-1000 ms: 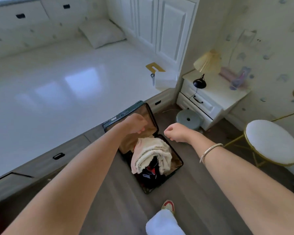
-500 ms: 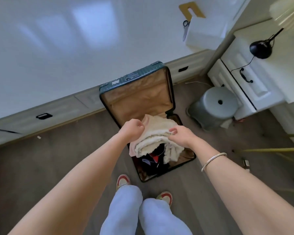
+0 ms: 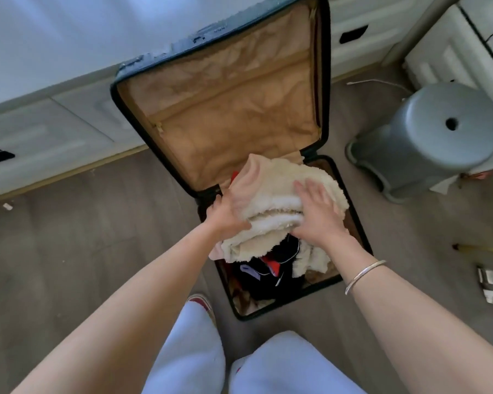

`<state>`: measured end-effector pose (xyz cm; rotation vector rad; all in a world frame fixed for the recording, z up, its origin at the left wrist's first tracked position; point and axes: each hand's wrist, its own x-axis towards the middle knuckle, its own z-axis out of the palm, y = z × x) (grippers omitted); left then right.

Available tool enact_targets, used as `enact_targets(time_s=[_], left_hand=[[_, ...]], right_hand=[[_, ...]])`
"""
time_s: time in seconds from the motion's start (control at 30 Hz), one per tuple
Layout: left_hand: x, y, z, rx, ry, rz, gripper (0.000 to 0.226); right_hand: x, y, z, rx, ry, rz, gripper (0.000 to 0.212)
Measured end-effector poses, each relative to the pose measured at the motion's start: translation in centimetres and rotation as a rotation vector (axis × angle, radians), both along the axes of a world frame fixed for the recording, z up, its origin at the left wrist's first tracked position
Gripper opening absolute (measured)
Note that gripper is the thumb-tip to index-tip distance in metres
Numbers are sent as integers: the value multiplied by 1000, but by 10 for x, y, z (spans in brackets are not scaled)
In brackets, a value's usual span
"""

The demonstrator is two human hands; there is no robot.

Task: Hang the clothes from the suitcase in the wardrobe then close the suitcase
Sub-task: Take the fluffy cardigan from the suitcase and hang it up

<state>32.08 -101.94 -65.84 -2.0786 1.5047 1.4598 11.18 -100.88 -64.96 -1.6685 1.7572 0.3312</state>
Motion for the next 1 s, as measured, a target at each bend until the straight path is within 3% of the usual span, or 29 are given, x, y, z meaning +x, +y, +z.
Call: enact_targets(time_s=[0.07,0.1,0.13,0.23,0.3,0.5,0.77,0.9,1.0], left_hand=[[-7,1,-13,59,70,52,123],[-11,1,-16,69,108,85,118],[-17,1,-15,57,131,101,102],[-34,-5,-1,-49,216,59,28],[-45,-11,20,-78,274,51,9],[-87,-31,91,-101,336,-43,20],[-122,-45,192,-127,393,-134,24],[-130,-58,244,-189,352,-207,25],[-134,-67,287,-279,316,-268,28]], right_hand=[[-2,0,-11,-27,27,-28,100],[-4,-1,-13,-70,41,-48,93],[-6,-2,-13,-121,48,-75,85],[-17,-10,0,-190,39,-166,63],[-29,-12,13,-159,43,-180,55],[-60,-8,78,-79,-28,-382,36],[-94,-22,178,-167,-23,-541,6],[-107,-32,228,-127,-118,-547,31],[-108,-37,271,-168,-153,-547,26]])
